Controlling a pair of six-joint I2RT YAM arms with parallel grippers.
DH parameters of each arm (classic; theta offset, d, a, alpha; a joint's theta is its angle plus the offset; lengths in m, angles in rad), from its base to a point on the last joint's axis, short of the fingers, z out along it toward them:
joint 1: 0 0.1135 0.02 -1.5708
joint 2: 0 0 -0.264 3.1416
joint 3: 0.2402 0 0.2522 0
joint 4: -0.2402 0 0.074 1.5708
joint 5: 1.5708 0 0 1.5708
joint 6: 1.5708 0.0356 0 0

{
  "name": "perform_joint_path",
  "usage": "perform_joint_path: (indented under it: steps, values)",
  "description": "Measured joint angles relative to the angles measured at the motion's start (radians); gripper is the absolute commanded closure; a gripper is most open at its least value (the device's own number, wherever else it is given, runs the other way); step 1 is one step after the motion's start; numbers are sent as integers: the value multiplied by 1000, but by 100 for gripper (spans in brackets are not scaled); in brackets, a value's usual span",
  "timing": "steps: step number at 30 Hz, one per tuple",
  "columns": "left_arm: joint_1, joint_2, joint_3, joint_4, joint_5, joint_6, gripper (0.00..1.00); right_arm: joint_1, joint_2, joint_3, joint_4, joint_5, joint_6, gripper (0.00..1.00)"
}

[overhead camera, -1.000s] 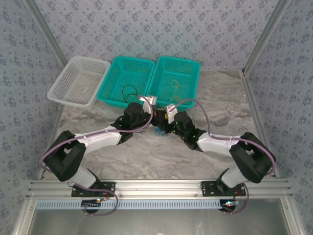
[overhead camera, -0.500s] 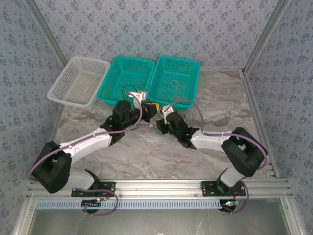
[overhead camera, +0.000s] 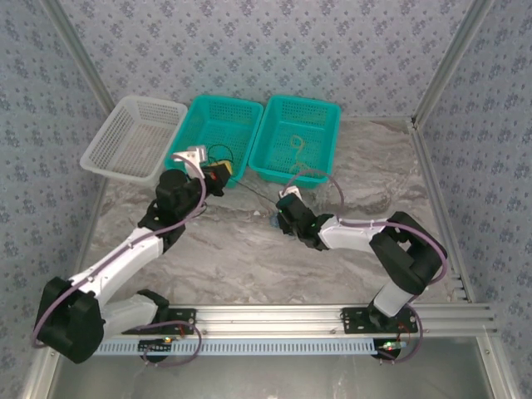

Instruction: Untangle the cables

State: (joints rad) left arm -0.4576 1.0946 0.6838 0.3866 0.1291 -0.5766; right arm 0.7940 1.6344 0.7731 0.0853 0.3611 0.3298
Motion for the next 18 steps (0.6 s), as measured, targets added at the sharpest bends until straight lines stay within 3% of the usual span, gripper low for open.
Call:
perform_joint_path:
  steps: [10,18]
  values:
    - [201,-188,-6,-224,-89,27,100,-35,0,1,-164,67,4,62]
    - [416,-304,20,-426,-169,21,100,-68,-5,7,-256,97,42,54]
